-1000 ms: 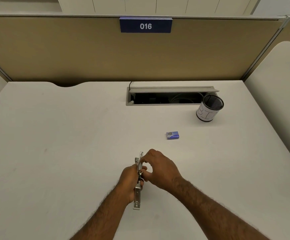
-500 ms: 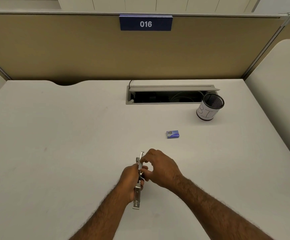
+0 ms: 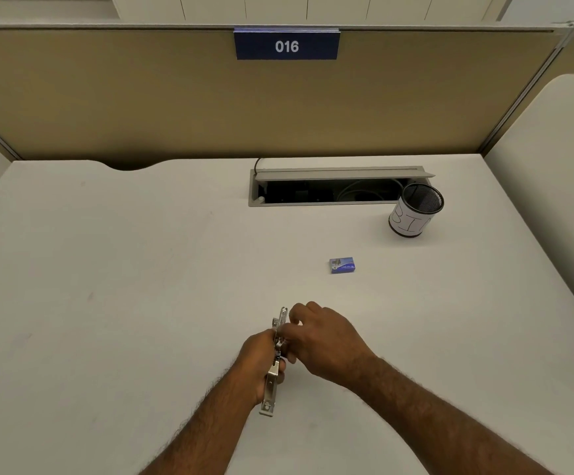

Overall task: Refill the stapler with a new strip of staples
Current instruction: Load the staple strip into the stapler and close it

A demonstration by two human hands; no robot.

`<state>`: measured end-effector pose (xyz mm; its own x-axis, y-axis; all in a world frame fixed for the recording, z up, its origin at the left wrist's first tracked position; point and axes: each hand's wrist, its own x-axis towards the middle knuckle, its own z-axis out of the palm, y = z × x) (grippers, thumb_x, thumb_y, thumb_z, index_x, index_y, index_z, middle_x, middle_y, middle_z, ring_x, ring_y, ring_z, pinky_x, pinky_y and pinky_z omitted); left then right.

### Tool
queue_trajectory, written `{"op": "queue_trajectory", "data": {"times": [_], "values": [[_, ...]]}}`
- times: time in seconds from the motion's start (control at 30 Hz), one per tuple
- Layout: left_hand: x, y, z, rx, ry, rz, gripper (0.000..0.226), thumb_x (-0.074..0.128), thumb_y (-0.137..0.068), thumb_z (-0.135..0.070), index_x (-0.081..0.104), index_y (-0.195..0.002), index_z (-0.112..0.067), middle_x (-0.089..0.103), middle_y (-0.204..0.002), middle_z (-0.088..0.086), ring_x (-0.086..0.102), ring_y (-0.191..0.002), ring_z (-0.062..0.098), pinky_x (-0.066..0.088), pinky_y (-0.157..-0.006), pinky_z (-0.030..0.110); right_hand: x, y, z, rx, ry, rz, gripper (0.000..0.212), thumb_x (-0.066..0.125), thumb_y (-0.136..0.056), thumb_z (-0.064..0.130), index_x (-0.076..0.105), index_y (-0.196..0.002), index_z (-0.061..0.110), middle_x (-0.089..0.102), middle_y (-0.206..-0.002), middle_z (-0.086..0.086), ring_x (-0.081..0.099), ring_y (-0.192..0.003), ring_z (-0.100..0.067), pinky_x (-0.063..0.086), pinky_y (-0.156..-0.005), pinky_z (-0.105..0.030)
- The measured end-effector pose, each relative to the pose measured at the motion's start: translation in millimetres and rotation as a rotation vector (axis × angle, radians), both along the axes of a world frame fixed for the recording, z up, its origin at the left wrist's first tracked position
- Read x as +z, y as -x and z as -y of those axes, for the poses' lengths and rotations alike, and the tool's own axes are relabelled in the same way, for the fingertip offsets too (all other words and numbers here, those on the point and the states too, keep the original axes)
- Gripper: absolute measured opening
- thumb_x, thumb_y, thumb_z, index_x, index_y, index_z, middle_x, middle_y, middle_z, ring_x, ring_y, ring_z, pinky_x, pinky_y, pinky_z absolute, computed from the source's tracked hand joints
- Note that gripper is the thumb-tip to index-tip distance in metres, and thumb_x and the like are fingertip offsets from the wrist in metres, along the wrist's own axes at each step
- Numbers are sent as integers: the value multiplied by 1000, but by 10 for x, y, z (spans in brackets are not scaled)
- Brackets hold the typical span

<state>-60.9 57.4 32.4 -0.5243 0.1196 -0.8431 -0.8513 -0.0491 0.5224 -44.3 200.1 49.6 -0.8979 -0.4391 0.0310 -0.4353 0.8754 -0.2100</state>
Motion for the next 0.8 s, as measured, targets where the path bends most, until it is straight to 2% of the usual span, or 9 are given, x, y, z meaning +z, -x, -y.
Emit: {"op": "queue_trajectory", "data": {"times": [0.13, 0.27, 0.47, 0.63, 0.73, 0.8], "values": [[-28, -40, -5, -49, -23, 0, 40, 35, -100, -26, 66, -97, -1, 61, -55, 10, 40, -39, 12, 29, -35, 19, -59, 58, -164, -22, -113, -116, 26, 58, -86, 39, 57, -110, 29, 62, -100, -2, 57, -78, -19, 50, -58, -32], [-7, -48, -46, -51, -44, -8, 40, 35, -100, -26, 66, -101, -1, 61, -55, 10, 40, -39, 12, 29, -35, 18, -112, 47, -193, -112, -105, -137, 29, 51, -89, 39, 53, -116, 27, 61, -110, -3, 58, -82, -21, 51, -63, -33], [27, -13, -64, -40, -59, -40, 37, 39, -99, -29, 63, -84, -4, 62, -55, 12, 41, -37, 13, 29, -36, 18, -143, -52, -139, -96, -6, -149, 25, 47, -91, 39, 53, -114, 31, 60, -113, -1, 57, -85, -17, 48, -65, -29], [17, -13, -60, -40, -106, -59, 39, 44, -98, -35, 62, -81, -6, 62, -56, 12, 41, -35, 13, 28, -35, 18, -140, -34, -179, -81, -74, -223, 27, 51, -90, 38, 53, -115, 29, 61, -112, -4, 58, -83, -22, 48, -63, -34], [14, -17, -60, -8, -126, -87, 40, 46, -97, -38, 64, -82, -6, 62, -57, 13, 40, -37, 12, 29, -35, 19, -116, -60, -156, -98, -78, -226, 33, 53, -88, 34, 51, -120, 28, 62, -112, -6, 58, -83, -23, 49, -63, -35], [23, -17, -66, 16, -135, -116, 40, 45, -98, -37, 68, -90, -5, 62, -57, 12, 40, -37, 12, 31, -36, 20, -98, -95, -136, -189, 59, -178, 38, 48, -90, 33, 48, -128, 29, 60, -117, -2, 59, -91, -19, 51, -70, -32]]}}
